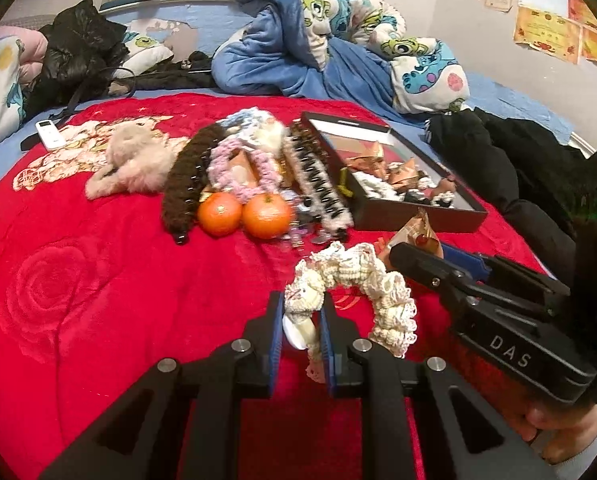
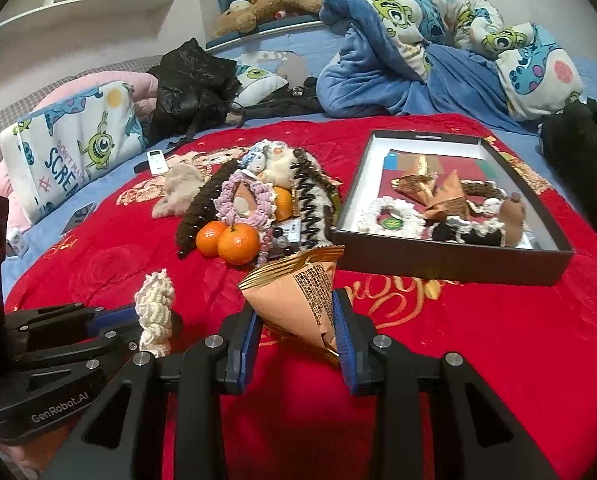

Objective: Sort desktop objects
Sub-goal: 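Lift the white scrunchie and triangular snack and carry them toward the black box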

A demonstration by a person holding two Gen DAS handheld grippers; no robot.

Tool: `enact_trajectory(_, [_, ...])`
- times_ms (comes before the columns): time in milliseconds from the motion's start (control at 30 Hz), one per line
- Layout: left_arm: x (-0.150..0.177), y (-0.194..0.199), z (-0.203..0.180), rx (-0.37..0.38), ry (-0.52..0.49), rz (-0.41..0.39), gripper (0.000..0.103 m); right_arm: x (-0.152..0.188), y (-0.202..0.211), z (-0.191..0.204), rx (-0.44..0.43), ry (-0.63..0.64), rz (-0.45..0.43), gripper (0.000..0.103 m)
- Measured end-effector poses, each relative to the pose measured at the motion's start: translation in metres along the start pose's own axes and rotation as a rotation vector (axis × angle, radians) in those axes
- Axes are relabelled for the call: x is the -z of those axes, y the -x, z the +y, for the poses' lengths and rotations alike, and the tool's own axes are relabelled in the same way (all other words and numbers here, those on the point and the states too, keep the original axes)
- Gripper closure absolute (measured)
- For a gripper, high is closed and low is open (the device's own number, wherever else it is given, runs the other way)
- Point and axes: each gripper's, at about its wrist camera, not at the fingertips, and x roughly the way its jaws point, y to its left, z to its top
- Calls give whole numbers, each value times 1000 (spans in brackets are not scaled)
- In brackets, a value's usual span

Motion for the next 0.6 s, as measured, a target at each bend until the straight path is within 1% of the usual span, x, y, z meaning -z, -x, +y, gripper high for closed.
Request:
enact_trajectory(167, [-1, -1, -21, 18, -16, -10, 85, 4, 16, -20, 19, -33, -12, 71])
enact_trajectory(333, [-2, -9, -42, 35, -26, 5, 85, 9, 35, -47, 54, -71, -34, 71])
enact_trajectory(600, [-5, -16, -81, 85, -27, 15, 85, 19, 66, -85, 97, -124, -62, 71])
